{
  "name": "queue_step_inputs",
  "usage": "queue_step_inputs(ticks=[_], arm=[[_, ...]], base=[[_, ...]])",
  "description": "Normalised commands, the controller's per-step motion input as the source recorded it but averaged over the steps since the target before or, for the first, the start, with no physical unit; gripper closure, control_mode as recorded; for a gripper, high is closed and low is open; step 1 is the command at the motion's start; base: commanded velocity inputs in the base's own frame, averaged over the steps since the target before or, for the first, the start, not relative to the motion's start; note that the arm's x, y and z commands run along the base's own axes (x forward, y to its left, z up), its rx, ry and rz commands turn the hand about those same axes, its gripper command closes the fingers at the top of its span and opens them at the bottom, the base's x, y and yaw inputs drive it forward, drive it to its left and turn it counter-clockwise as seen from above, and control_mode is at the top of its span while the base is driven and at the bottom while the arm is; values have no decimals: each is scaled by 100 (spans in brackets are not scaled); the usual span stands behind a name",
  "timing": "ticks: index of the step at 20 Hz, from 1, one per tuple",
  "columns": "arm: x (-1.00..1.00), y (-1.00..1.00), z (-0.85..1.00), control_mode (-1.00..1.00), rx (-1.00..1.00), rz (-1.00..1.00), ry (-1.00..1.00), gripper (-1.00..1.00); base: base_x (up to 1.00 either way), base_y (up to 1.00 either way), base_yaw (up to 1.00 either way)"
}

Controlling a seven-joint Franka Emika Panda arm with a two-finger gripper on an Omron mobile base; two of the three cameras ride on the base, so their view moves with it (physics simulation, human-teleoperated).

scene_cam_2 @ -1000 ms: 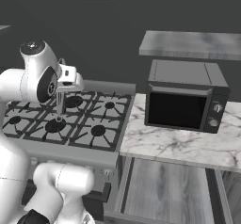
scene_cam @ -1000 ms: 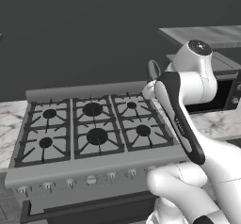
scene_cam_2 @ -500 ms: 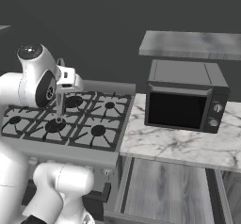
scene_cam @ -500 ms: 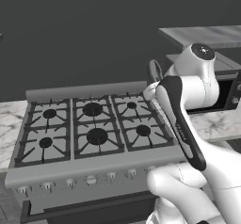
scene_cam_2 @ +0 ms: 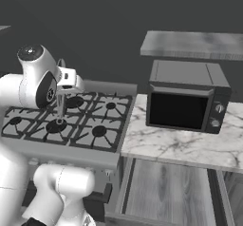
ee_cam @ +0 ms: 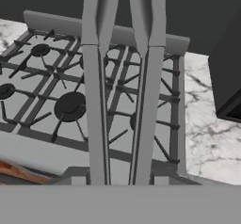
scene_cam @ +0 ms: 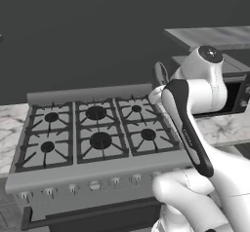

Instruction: Take the tongs from the drawer on the right and place them on the dining counter next to the tray containing the hot dog.

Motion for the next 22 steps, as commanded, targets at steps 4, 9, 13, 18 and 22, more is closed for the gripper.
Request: queue_step_inputs(ticks=[4,9,13,18,22], arm=[[0,0,0,100,0,0,0,100],[0,0,0,100,0,0,0,100],[0,0,0,100,0,0,0,100],[0,0,0,100,0,0,0,100],[0,0,0,100,0,0,0,100]], base=[[-61,0,0],[-75,0,0],[-68,0,0],[-47,5,7],[-15,21,23]])
